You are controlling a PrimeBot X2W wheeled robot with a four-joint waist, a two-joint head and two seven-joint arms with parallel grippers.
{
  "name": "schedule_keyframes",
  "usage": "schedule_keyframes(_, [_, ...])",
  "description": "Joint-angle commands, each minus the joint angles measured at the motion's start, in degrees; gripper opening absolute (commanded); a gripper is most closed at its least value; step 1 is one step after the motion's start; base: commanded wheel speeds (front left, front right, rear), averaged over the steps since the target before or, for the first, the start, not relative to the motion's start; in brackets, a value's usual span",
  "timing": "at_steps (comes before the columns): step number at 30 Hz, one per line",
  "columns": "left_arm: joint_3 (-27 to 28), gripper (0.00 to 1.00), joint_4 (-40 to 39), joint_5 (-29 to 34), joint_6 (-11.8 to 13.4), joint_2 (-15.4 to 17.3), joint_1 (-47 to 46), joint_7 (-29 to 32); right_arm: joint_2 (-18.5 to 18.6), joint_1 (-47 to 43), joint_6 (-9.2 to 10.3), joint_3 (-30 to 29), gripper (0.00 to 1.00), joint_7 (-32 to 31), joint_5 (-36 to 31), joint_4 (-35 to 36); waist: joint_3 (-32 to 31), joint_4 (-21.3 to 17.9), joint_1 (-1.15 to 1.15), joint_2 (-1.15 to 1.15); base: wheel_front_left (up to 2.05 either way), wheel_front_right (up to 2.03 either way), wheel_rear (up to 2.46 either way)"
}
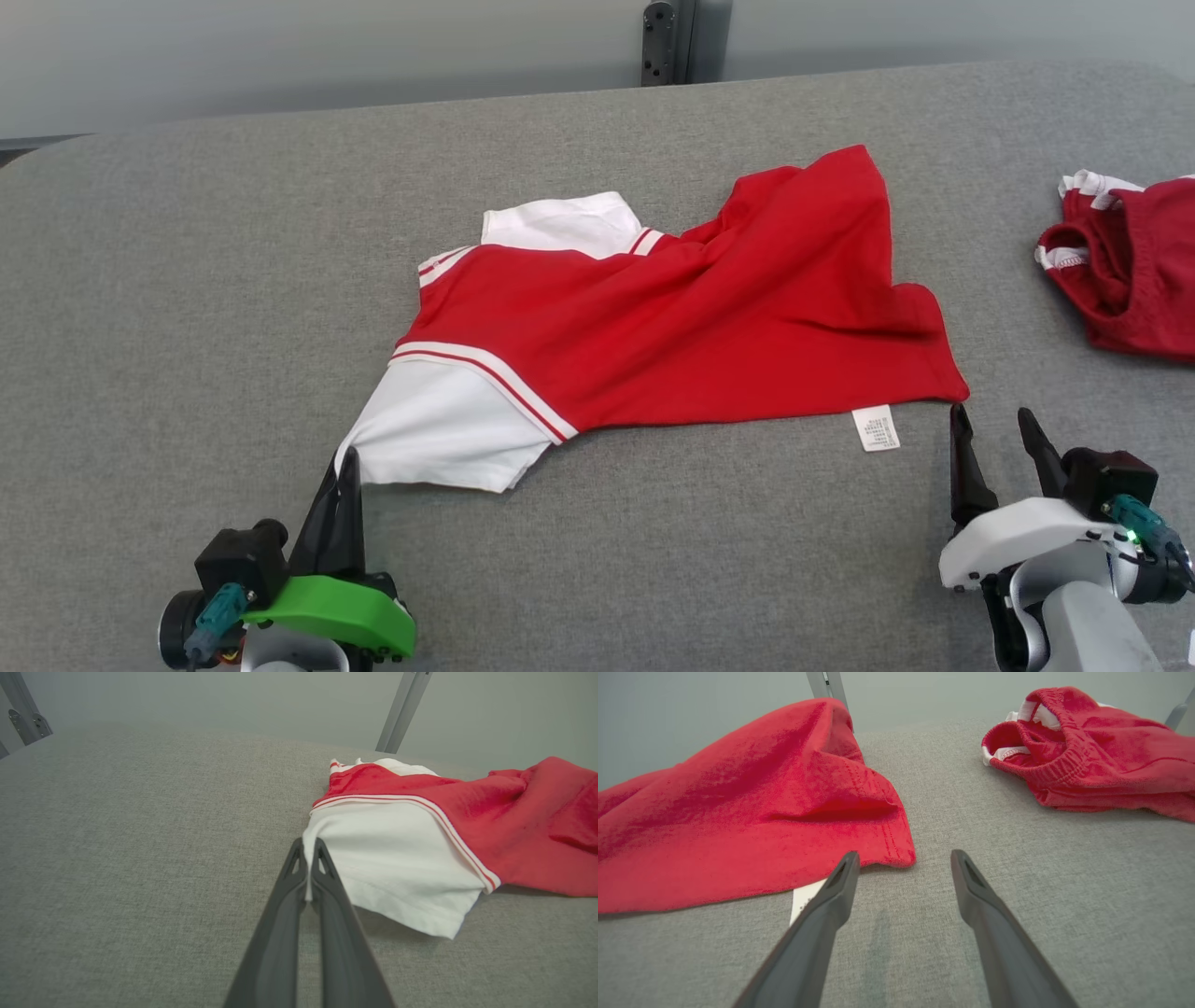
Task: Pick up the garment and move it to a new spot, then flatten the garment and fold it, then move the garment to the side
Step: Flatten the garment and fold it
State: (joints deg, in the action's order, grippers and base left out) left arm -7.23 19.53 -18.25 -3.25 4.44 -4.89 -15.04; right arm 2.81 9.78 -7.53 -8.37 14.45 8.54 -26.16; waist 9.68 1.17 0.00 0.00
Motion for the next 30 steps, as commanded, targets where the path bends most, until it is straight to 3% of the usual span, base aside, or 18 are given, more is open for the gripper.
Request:
schedule_keyframes(1, [-0.05,0.00,-0.80,-0.39,0.44,0.24,0.63,-0.14,0.29,2.79,0.09,-1.52,1.00,-0.98,-1.03,-2.12,0.57,1.11,0.00,0.00,0.00,0.00,0.00])
schedule_keyframes(7, [-1.29,0.00,-1.35,-0.64,0.69,-0.23,-0.11,-0.13,1.38,8.34,0.09,-3.37,1.00,-5.18,-2.57,-9.49,1.22,2.75,0.00,0.00,0.00,0.00,0.00])
schedule_keyframes(14, [-2.09,0.00,-1.32,-1.03,0.87,-0.60,-0.77,-0.14,2.26,11.89,0.07,-1.45,1.00,-10.15,-2.33,-16.68,1.59,3.75,0.00,0.00,0.00,0.00,0.00])
schedule_keyframes(15, [-2.13,0.00,-1.32,-1.07,0.94,-0.61,-0.77,-0.14,2.38,12.15,0.04,-0.92,0.96,-10.34,-2.08,-17.24,1.60,3.80,0.00,0.00,0.00,0.00,0.00])
schedule_keyframes(16, [-2.14,0.00,-1.32,-1.11,1.01,-0.62,-0.76,-0.14,2.54,12.56,0.04,-0.44,0.58,-10.46,-1.63,-17.71,1.58,3.85,0.00,0.00,0.00,0.00,0.00])
schedule_keyframes(19, [-1.96,0.00,-1.45,-1.12,1.12,-0.64,-0.63,-0.15,2.97,13.27,0.05,0.66,0.00,-10.73,-0.65,-18.47,1.34,3.80,0.00,0.00,0.00,0.00,0.00])
schedule_keyframes(26, [-2.06,0.00,-1.71,-1.31,0.63,-0.53,-0.70,-0.15,3.27,14.25,0.05,3.92,0.00,-9.50,4.91,-16.12,-0.53,2.74,0.00,0.00,0.00,0.00,0.00])
schedule_keyframes(30, [-1.79,0.00,-2.15,-2.49,-0.08,-0.55,-1.07,-0.08,3.60,13.58,0.05,6.68,0.00,-9.84,11.22,-11.13,-2.39,1.69,0.00,0.00,0.00,0.00,0.00])
